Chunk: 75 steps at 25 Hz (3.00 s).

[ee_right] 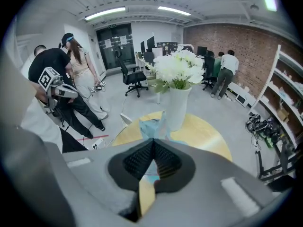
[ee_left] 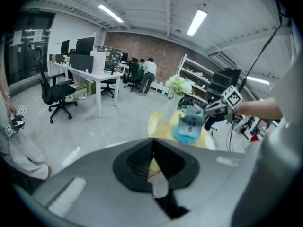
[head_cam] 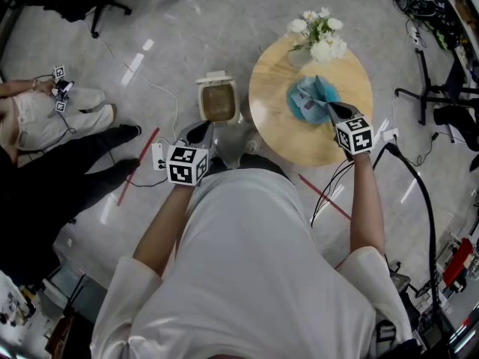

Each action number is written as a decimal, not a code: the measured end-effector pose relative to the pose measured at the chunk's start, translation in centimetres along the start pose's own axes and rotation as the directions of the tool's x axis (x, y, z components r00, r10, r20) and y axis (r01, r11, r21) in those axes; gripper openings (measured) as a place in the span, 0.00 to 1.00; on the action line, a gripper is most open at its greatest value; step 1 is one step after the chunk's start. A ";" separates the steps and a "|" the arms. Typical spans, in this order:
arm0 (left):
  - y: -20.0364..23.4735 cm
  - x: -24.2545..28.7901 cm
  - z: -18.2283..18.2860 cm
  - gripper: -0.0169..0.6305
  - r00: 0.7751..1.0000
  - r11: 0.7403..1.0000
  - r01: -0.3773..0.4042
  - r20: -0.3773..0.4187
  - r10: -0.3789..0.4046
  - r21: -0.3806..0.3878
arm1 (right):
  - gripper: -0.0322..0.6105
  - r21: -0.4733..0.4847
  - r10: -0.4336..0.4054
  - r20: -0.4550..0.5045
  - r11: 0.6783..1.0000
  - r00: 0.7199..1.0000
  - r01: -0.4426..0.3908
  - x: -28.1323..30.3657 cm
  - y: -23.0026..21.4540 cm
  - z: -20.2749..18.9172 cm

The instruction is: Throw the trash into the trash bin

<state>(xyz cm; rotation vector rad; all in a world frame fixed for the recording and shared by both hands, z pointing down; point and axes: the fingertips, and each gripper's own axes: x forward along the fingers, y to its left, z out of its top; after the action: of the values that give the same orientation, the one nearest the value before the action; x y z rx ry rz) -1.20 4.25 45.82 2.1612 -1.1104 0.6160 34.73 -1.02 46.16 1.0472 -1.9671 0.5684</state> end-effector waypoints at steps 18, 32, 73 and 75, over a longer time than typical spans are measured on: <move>4.9 -4.1 -1.2 0.03 0.997 0.998 -0.047 0.053 0.050 -0.047 | 0.05 -0.067 0.036 -0.005 0.997 0.999 -0.036 1.2 5.6 4.1; 8.0 -7.7 -4.3 0.03 0.993 0.989 -0.100 0.057 0.106 -0.112 | 0.05 -0.133 0.115 -0.010 0.984 0.993 -0.116 4.5 11.9 7.7; 16.6 -14.3 -11.3 0.03 0.953 0.919 -0.289 0.015 0.304 -0.267 | 0.05 -0.263 0.344 -0.155 0.889 0.926 -0.375 18.1 28.1 9.2; 16.6 -13.8 -11.5 0.03 0.954 0.920 -0.287 0.010 0.301 -0.267 | 0.05 -0.257 0.340 -0.154 0.893 0.928 -0.370 18.8 28.1 9.0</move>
<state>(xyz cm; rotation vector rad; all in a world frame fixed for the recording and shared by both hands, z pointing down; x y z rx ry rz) -23.83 12.43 50.15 1.8068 -1.4740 0.5111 1.28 -0.45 56.20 0.4713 -2.0836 0.5052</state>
